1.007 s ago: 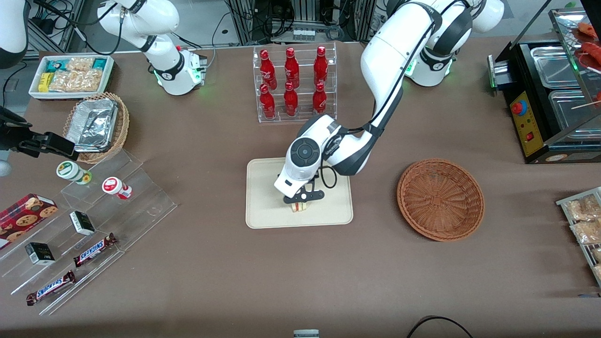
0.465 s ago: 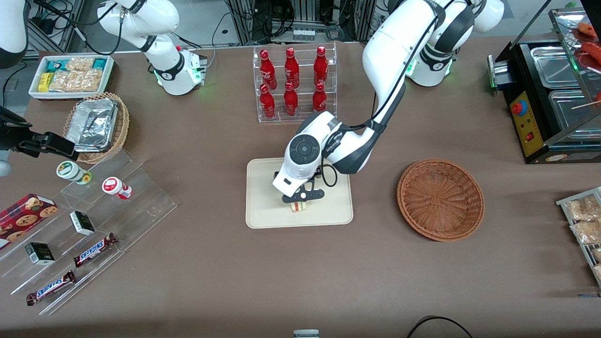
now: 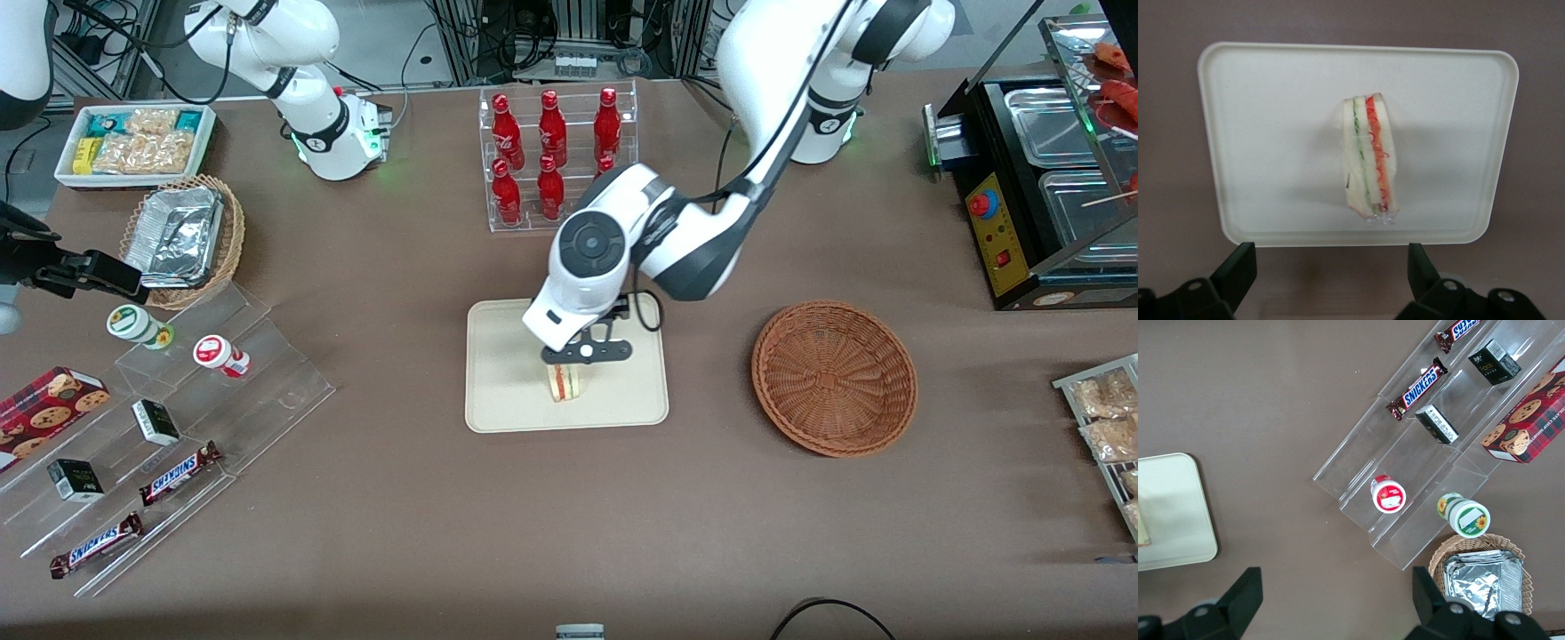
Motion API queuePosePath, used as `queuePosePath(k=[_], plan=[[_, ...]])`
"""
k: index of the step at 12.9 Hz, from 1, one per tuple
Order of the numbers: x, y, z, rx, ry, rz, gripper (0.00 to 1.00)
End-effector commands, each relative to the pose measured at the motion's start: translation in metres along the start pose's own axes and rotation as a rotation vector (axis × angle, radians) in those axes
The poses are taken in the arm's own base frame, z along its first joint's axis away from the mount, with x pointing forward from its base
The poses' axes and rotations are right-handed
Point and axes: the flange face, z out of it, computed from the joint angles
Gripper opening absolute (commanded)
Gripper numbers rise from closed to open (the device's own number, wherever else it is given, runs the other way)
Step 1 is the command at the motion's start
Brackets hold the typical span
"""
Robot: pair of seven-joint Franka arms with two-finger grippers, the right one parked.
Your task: Place sandwich from basket to tray
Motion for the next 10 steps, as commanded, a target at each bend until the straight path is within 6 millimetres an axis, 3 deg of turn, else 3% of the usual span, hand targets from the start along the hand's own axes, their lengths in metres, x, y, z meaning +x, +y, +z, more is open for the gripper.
queuePosePath(k=[1, 2, 5, 10], plan=[[-0.001, -0.039, -0.042, 0.087, 0.023, 0.025, 1.00], [0.007, -0.069, -0.051, 0.111, -0.015, -0.010, 1.00], [0.026, -0.128, -0.082, 0.097, -0.014, -0.001, 1.00], [0.011, -0.233, -0.116, 0.092, -0.035, 0.084, 1.00]])
